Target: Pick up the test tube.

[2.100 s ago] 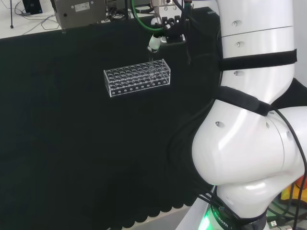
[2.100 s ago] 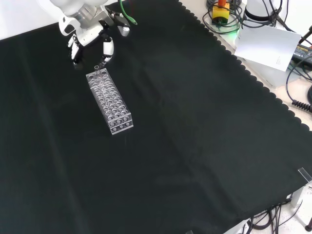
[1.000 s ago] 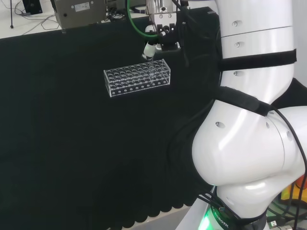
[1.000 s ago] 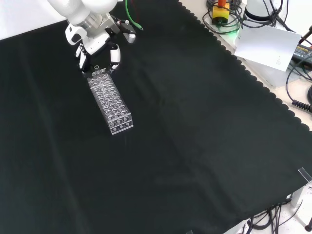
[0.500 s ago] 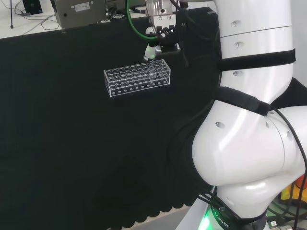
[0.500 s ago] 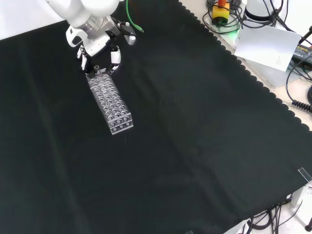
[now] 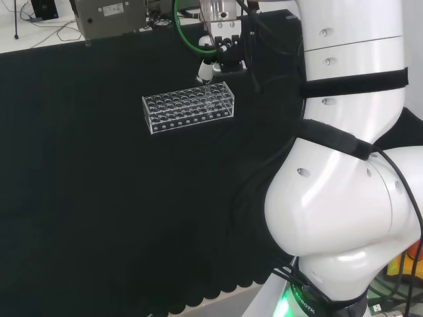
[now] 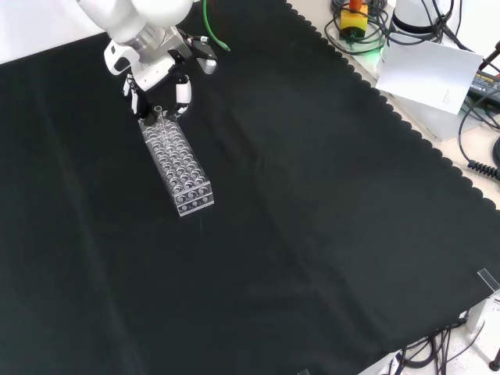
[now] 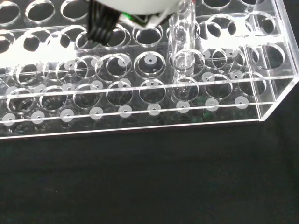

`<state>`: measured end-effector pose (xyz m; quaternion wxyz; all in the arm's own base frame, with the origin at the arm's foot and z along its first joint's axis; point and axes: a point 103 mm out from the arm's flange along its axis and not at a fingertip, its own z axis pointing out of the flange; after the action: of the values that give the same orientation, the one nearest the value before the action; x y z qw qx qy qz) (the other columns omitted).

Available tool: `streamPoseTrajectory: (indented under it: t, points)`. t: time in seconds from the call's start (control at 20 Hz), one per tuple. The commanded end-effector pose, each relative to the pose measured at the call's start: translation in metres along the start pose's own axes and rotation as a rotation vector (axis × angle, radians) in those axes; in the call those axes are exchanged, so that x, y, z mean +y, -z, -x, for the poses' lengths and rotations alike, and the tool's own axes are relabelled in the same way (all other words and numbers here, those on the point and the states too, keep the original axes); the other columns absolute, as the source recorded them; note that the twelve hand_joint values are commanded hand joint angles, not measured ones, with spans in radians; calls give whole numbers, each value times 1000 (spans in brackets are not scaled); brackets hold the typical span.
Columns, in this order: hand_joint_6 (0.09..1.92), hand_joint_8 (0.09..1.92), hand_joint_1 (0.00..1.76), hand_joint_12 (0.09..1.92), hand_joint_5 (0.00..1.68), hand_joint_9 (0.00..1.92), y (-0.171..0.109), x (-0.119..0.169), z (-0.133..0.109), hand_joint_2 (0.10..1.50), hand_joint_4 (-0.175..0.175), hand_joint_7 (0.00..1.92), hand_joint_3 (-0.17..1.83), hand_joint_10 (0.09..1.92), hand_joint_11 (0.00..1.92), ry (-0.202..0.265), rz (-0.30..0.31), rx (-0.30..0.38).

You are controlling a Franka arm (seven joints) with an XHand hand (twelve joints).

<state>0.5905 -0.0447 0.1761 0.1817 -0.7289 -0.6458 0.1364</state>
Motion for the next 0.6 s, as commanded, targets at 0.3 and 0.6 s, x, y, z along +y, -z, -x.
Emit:
streamPoseTrajectory:
  t: [0.3,0.6]
  points:
    - [798,806,1262,1209,1064,1276,-1,6,-9,828,-175,1181,436,619,895,-10,23,-52]
    - [739,686,1209,834,1179,1520,-3,6,-13,814,-175,1562,432,554,1340,-21,99,-43]
